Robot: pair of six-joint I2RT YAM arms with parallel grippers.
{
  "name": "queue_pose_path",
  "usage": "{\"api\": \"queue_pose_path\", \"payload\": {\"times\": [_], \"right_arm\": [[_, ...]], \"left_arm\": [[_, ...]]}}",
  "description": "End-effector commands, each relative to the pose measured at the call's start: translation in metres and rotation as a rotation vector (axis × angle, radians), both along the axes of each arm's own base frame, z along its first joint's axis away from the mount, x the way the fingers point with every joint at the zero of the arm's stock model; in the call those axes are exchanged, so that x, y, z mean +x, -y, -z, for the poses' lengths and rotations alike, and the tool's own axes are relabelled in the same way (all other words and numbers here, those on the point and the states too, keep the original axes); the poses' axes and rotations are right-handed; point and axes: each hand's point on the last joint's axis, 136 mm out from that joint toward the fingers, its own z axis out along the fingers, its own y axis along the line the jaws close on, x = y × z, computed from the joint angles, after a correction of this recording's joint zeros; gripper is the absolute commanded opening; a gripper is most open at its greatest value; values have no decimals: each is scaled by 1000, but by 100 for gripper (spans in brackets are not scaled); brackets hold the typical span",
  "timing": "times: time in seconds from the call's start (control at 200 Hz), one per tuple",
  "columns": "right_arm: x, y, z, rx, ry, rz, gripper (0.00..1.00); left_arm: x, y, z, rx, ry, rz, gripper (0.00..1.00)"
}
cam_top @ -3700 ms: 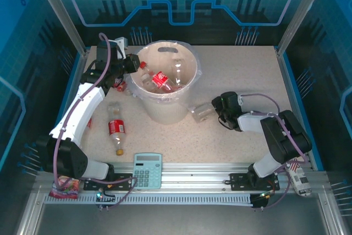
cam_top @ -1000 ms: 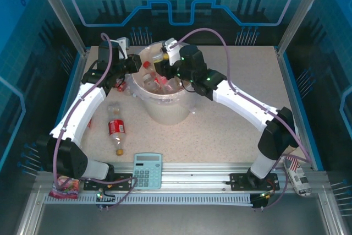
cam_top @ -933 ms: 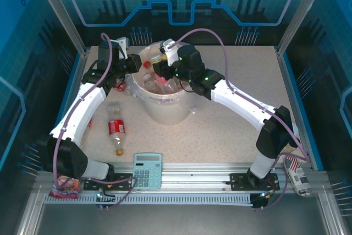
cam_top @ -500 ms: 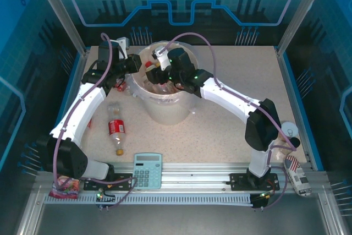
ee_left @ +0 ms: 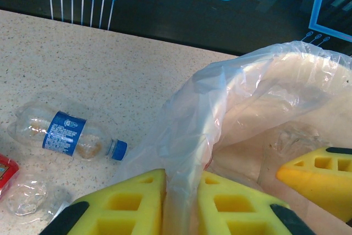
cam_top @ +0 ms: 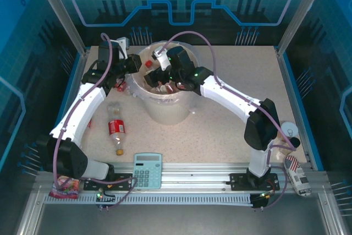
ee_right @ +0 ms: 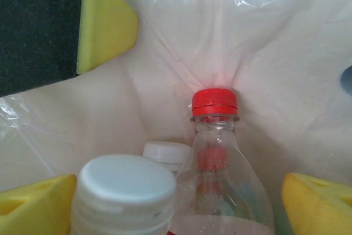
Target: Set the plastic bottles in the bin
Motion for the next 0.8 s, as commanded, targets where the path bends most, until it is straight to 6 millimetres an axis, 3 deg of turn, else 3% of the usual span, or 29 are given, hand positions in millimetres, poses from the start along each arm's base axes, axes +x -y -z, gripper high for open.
{"api": "queue_pose_path", "payload": {"times": [0.0,0.255,0.445,0.615,0.795], "right_arm": [[-3,9,-32,-6,58,2,99],[-20,27,-90,36,161,-11,100],[-32,57,-134,99,223,36,100],[-31,105,-153,146,229,149,100],[-22,182,-141,235,118,327,99]], "left_arm": [[-14,18,31,8,-108,80,20],[-14,18,31,6,-108,80,20],[-14,20,33,0,-115,82,20],[-15,30,34,-4,-122,98,20],[-14,52,41,8,-151,132,20]]}}
